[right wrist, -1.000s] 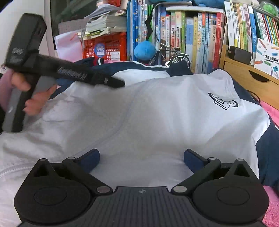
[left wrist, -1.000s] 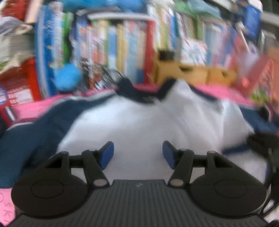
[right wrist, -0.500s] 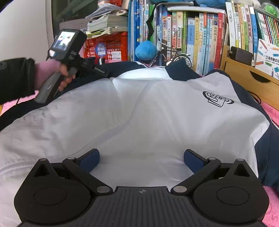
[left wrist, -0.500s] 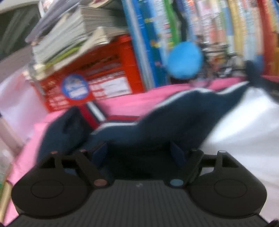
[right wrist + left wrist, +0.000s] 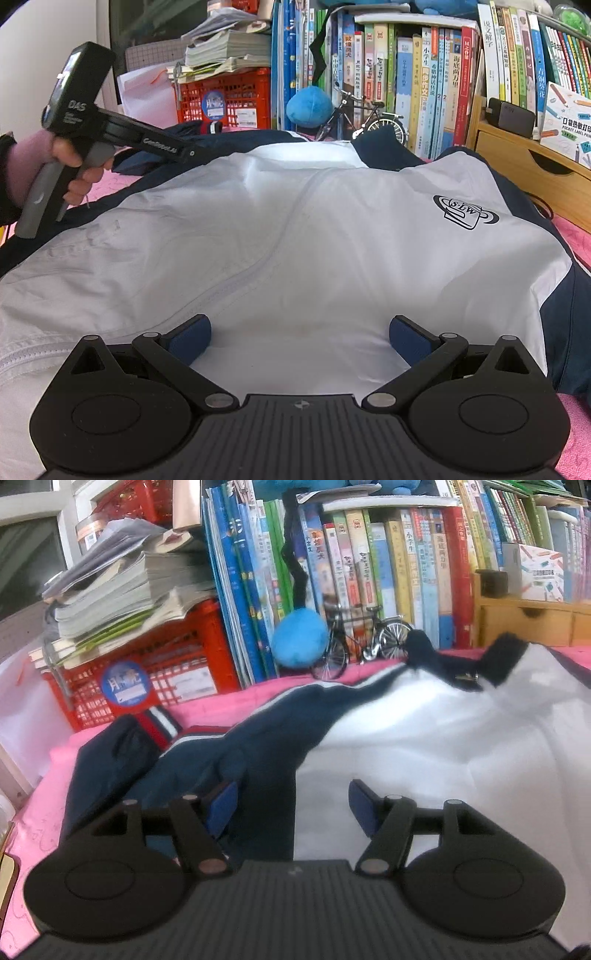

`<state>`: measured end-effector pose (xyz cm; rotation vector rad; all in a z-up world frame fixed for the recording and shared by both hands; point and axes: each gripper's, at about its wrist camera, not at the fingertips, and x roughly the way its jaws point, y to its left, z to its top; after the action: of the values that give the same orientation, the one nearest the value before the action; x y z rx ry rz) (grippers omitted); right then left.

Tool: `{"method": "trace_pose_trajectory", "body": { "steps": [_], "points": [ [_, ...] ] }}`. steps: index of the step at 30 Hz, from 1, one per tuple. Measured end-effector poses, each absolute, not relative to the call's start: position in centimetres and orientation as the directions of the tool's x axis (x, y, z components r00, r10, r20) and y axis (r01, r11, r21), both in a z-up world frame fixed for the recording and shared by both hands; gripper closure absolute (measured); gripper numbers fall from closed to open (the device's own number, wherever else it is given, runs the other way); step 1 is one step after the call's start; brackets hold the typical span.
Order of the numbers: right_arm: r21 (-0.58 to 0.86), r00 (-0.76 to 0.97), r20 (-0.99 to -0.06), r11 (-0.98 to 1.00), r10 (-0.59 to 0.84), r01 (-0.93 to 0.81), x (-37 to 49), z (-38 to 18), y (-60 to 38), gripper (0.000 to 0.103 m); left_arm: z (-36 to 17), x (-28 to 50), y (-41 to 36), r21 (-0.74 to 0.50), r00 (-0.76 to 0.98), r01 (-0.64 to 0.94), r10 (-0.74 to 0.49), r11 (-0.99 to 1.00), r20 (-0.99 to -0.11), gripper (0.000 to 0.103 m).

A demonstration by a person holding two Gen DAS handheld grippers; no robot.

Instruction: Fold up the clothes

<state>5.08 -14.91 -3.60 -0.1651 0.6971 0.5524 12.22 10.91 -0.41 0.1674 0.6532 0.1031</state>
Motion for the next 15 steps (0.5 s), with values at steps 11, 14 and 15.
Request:
{"method": "trace_pose_trajectory", "body": {
  "steps": [11,14,15],
  "points": [
    [0.036,0.632,-0.648,0.846,0.425,-0.532,5.1,-3.6,-14.9,0.000,0.2,11.1,10.8,0.055,0.803,0.016,0.020,0.998,-0.596,0.035],
    [0.036,0.633,-0.648,0.847,0.423,-0.530,5.1,-3.6,-14.9,0.000,-0.1,11.5,10.7,0.060,0.799,0.046,-0.001,0.997,-0.601,0.033],
    [0.036,0.633,-0.648,0.847,0.424,-0.531,5.1,-3.6,-14.9,0.000,-0.7,11.9,11.1,0.075,0.789,0.030,0.022,0.997,-0.614,0.032]
  ]
}}
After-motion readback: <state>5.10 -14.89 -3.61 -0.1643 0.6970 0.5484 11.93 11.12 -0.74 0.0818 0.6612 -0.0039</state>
